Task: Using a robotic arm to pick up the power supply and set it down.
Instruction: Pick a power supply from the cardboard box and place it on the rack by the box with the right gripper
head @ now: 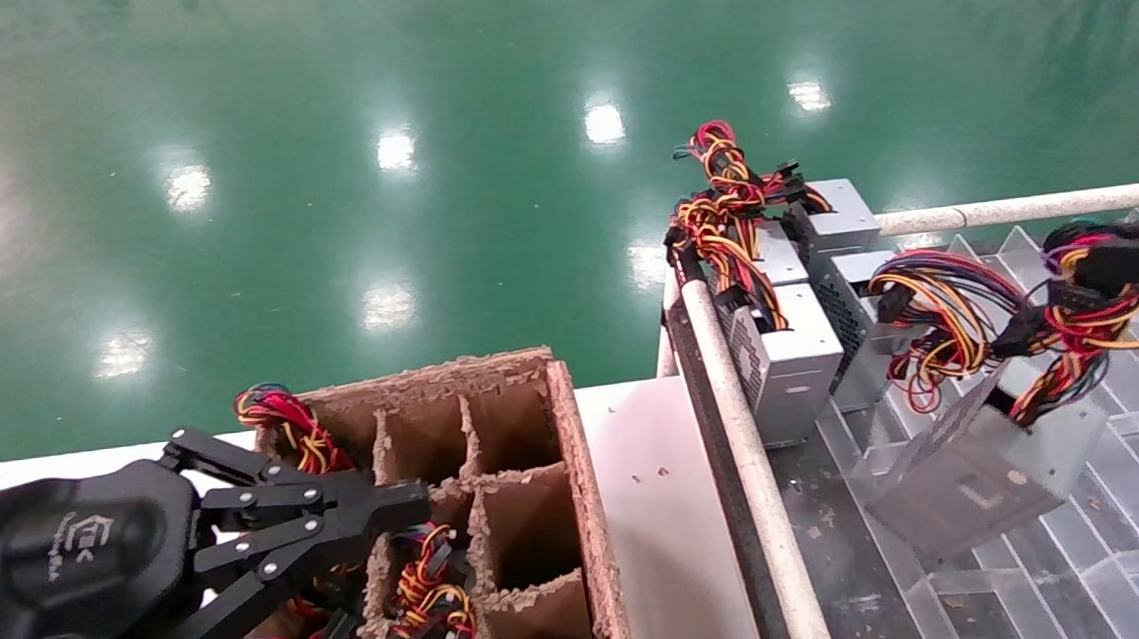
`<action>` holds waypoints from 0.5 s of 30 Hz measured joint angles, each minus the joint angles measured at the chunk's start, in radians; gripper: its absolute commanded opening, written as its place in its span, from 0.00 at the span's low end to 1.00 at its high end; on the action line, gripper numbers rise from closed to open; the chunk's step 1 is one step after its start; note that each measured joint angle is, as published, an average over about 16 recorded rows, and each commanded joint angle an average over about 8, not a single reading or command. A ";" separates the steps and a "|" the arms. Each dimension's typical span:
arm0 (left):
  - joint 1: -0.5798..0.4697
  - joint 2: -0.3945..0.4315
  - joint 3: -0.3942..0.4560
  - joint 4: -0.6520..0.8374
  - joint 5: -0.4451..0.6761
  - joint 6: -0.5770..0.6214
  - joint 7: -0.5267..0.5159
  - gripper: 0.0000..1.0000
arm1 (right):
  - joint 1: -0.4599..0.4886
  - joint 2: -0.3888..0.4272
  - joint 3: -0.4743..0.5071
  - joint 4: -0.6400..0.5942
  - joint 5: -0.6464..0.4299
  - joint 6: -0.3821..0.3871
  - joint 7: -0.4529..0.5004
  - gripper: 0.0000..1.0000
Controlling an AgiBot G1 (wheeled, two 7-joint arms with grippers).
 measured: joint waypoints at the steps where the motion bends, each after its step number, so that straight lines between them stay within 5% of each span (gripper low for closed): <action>1: 0.000 0.000 0.000 0.000 0.000 0.000 0.000 0.00 | -0.004 -0.001 -0.003 -0.011 0.002 -0.003 -0.007 0.00; 15: 0.000 0.000 0.000 0.000 0.000 0.000 0.000 0.00 | -0.031 -0.043 -0.026 -0.192 -0.013 -0.047 -0.096 0.00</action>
